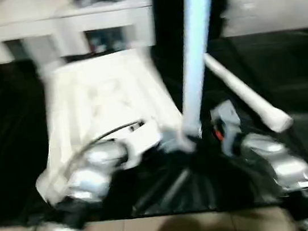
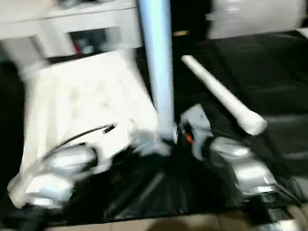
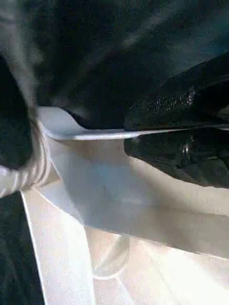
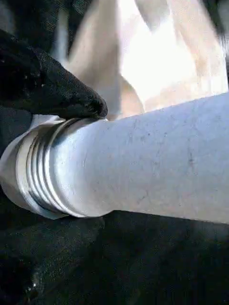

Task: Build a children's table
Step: Rotate leg to tighten

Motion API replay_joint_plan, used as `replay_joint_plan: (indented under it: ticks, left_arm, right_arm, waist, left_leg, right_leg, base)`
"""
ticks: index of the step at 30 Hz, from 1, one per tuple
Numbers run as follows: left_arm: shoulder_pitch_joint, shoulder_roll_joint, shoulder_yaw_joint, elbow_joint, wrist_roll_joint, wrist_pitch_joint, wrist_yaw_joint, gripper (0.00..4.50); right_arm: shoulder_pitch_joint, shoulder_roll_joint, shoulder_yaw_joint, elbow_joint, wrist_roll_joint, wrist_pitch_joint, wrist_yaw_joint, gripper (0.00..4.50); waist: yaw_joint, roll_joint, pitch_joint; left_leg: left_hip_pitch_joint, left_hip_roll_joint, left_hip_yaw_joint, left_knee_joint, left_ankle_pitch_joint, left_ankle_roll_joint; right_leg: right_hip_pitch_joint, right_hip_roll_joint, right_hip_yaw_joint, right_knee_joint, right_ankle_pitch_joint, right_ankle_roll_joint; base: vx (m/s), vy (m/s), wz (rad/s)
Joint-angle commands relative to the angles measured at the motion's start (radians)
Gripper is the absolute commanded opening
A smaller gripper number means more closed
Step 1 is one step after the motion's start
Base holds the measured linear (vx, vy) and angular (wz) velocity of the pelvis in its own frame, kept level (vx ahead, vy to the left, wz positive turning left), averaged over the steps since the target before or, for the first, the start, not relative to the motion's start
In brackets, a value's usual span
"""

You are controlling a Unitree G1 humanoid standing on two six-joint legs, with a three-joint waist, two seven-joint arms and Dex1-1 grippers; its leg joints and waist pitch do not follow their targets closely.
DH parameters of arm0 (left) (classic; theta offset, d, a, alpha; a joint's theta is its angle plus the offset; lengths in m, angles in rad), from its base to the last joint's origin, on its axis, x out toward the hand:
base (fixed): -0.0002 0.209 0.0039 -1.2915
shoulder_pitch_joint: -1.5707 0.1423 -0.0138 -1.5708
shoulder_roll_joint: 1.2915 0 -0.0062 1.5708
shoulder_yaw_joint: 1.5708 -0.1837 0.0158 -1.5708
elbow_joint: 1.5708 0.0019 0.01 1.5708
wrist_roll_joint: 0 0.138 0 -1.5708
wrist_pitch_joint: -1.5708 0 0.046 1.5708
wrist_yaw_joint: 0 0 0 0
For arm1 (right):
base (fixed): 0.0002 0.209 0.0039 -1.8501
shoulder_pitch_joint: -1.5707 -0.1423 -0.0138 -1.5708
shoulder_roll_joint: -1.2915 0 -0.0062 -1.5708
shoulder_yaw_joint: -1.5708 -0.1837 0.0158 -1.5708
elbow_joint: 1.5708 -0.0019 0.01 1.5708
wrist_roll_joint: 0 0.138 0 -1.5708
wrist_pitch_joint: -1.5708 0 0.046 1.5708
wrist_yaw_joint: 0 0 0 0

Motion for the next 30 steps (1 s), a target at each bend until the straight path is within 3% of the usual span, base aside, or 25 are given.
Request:
replay_joint_plan:
  ticks: [1,4,11,16,18,19,20,21,23,24,26,30]
  left_arm:
    - [-0.012,-0.049,-0.023,-0.028,-0.005,0.026,0.059,0.0]
    - [-0.025,-0.079,-0.027,-0.028,0.02,0.06,0.088,0.0]
    - [-0.016,0.0,-0.049,-0.026,0.055,0.008,0.061,0.0]
    - [-0.006,0.054,-0.052,-0.02,0.054,-0.04,0.014,0.0]
    - [-0.005,0.089,-0.053,-0.008,0.045,-0.087,-0.031,0.0]
    - [-0.005,0.089,-0.053,-0.008,0.045,-0.087,-0.031,0.0]
    - [-0.006,0.121,-0.065,0.005,0.03,-0.152,-0.081,0.0]
    - [-0.006,0.121,-0.066,0.005,0.03,-0.153,-0.082,0.0]
    - [-0.003,0.155,-0.08,0.016,0.0,-0.236,-0.155,0.0]
    - [-0.003,0.166,-0.083,0.02,-0.013,-0.258,-0.185,0.0]
    - [-0.004,0.173,-0.085,0.023,-0.02,-0.265,-0.206,0.0]
    - [-0.019,0.212,-0.11,0.04,-0.032,-0.339,-0.292,0.0]
  right_arm:
    - [-0.014,0.056,0.083,0.029,-0.019,0.027,-0.02,2.72]
    - [-0.022,0.075,0.063,0.037,-0.026,0.005,-0.051,3.42]
    - [0.026,0.026,0.023,-0.03,0.017,-0.087,0.019,3.91]
    - [0.063,-0.053,0.045,-0.057,0.007,-0.143,0.13,4.32]
    - [0.078,-0.105,0.044,-0.07,0.02,-0.167,0.209,4.38]
    - [0.078,-0.105,0.044,-0.07,0.02,-0.167,0.209,4.44]
    - [0.079,-0.142,0.042,-0.07,0.032,-0.179,0.258,4.44]
    - [0.079,-0.142,0.043,-0.07,0.032,-0.179,0.259,4.44]
    - [0.067,-0.195,0.049,-0.053,0.029,-0.194,0.319,4.44]
    - [0.058,-0.223,0.053,-0.042,0.026,-0.205,0.355,4.44]
    - [0.051,-0.246,0.054,-0.032,0.026,-0.213,0.384,4.44]
    - [0.019,-0.303,0.056,-0.01,0.047,-0.213,0.492,4.44]
  waist:
    - [0.0,-0.011,-0.046]
    - [0.001,-0.013,-0.046]
    - [0.011,-0.011,-0.053]
    - [0.022,-0.011,-0.056]
    - [0.026,-0.008,-0.058]
    - [0.025,-0.011,-0.059]
    - [0.025,-0.007,-0.058]
    - [0.025,-0.008,-0.058]
    - [0.028,0.003,-0.059]
    - [0.028,-0.002,-0.059]
    - [0.032,0.001,-0.06]
    - [0.045,-0.002,-0.06]
  left_leg:
    - [0.012,0.062,-0.048,-0.089,-0.397,-0.02]
    - [0.017,0.061,-0.041,-0.085,-0.384,-0.007]
    - [0.007,0.066,-0.035,-0.085,-0.304,0.028]
    - [0.004,0.065,-0.029,-0.08,-0.253,0.044]
    - [0.002,0.067,-0.031,-0.079,-0.233,0.053]
    - [-0.002,0.066,-0.03,-0.077,-0.22,0.058]
    - [0.0,0.067,-0.029,-0.077,-0.218,0.063]
    - [-0.001,0.066,-0.03,-0.077,-0.223,0.066]
    - [0.004,0.068,-0.03,-0.076,-0.233,0.063]
    - [0.002,0.069,-0.03,-0.077,-0.238,0.06]
    - [0.009,0.072,-0.028,-0.077,-0.237,0.057]
    - [0.008,0.074,-0.027,-0.075,-0.222,0.06]
  right_leg:
    - [0.019,-0.091,0.042,-0.107,-0.513,-0.122]
    - [0.014,-0.092,0.047,-0.109,-0.463,-0.141]
    - [0.025,-0.09,0.052,-0.095,-0.31,-0.172]
    - [0.029,-0.09,0.052,-0.09,-0.259,-0.191]
    - [0.034,-0.09,0.048,-0.087,-0.235,-0.195]
    - [0.039,-0.09,0.047,-0.084,-0.218,-0.196]
    - [0.036,-0.089,0.046,-0.084,-0.21,-0.203]
    - [0.036,-0.089,0.045,-0.086,-0.217,-0.203]
    - [0.033,-0.089,0.043,-0.089,-0.224,-0.209]
    - [0.036,-0.086,0.043,-0.085,-0.211,-0.214]
    - [0.032,-0.086,0.044,-0.081,-0.186,-0.23]
    - [0.036,-0.089,0.044,-0.076,-0.166,-0.241]
  base:
    - [0.0,0.0,0.0]
    - [0.0,0.0,0.0]
    - [0.0,0.0,0.0]
    - [0.0,0.0,0.0]
    - [0.0,0.0,0.0]
    - [0.0,0.0,0.0]
    - [0.0,0.0,0.0]
    - [0.0,0.0,0.0]
    - [0.0,0.0,0.0]
    - [0.0,0.0,0.0]
    - [0.0,0.0,0.0]
    - [0.0,0.0,0.0]
